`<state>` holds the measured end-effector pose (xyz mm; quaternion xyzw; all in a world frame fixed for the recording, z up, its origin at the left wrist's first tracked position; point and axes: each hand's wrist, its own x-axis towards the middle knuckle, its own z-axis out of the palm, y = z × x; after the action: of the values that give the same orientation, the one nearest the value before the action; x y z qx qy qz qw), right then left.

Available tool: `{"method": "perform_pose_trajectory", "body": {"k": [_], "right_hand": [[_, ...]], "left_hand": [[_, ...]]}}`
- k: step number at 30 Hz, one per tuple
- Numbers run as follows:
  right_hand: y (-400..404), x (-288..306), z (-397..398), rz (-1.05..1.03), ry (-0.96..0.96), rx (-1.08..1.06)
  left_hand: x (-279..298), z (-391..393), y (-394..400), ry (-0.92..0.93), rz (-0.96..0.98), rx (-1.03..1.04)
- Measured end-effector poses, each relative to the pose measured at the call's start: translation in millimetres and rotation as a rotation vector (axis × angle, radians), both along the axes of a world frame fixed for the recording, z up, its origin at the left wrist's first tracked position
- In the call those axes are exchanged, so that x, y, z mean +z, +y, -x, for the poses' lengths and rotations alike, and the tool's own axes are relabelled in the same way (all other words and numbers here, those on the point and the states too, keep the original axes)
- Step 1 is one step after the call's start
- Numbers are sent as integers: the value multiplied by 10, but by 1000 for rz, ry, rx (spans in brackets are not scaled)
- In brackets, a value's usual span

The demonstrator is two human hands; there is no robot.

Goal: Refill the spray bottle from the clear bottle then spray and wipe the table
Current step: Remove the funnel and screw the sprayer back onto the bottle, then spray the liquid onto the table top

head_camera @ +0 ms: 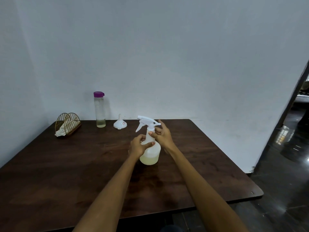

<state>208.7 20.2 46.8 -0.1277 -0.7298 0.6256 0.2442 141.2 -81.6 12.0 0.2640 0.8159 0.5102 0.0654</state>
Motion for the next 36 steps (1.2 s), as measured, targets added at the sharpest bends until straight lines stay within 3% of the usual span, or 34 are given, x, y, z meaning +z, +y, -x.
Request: {"method": "perform_pose_trajectory", "body": {"k": [8,11,16,20,27,31,36], "right_hand": [[-324,-87,84,-287,56,-404],[-357,-91,80,-362,67,-464],[-188,-22,32,-243,72,-290],[-98,0,46,-265,35,-200],[-122,-94,90,-287,57,-216],[-165,-27,136,-400,-1,-197],[-207,147,-8,-356,-64,106]], "left_hand": [[-14,-54,12,71,58,92],[-19,-55,11,74,55,98],[-28,-23,-7,38,40,51],[-56,-7,-4,18,26,44],[-73,-11,3,14,-9,47],[-47,-46,-91,25,7,-80],[1,-154,-347,-99,13,-247]]}}
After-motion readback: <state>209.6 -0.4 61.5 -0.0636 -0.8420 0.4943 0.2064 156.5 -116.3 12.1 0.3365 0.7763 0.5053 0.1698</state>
